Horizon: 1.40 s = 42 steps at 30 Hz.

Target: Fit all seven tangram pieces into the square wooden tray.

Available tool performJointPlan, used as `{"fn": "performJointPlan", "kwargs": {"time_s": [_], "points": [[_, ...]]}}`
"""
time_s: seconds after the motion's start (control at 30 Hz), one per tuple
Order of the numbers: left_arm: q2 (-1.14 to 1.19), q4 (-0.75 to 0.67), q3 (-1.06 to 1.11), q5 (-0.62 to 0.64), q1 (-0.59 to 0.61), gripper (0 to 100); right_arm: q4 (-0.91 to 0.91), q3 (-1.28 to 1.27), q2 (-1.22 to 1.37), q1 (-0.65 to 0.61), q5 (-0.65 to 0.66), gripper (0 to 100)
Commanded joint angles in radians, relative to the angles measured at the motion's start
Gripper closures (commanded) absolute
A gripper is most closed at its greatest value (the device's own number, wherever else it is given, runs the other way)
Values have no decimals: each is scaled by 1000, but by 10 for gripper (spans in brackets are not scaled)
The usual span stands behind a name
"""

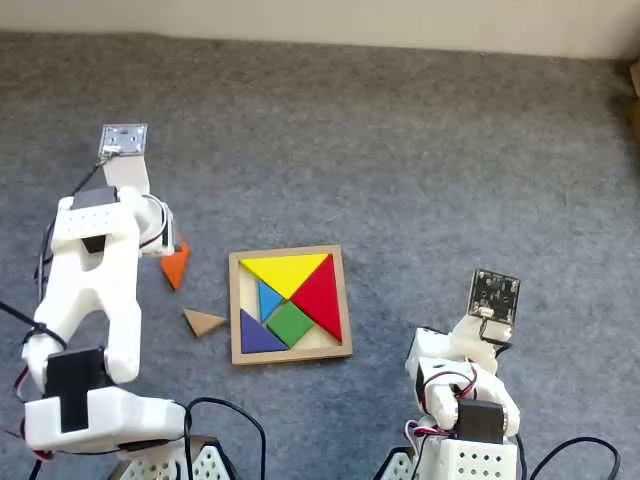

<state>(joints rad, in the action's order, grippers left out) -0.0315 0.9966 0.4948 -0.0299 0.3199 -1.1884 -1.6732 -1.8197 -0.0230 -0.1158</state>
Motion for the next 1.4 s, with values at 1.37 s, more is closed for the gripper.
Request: {"fn": "performJointPlan", "kwargs": {"time_s": [1.37], "points": [[-47, 130, -5, 68, -277, 983, 4, -113, -18, 7, -8, 979]]}}
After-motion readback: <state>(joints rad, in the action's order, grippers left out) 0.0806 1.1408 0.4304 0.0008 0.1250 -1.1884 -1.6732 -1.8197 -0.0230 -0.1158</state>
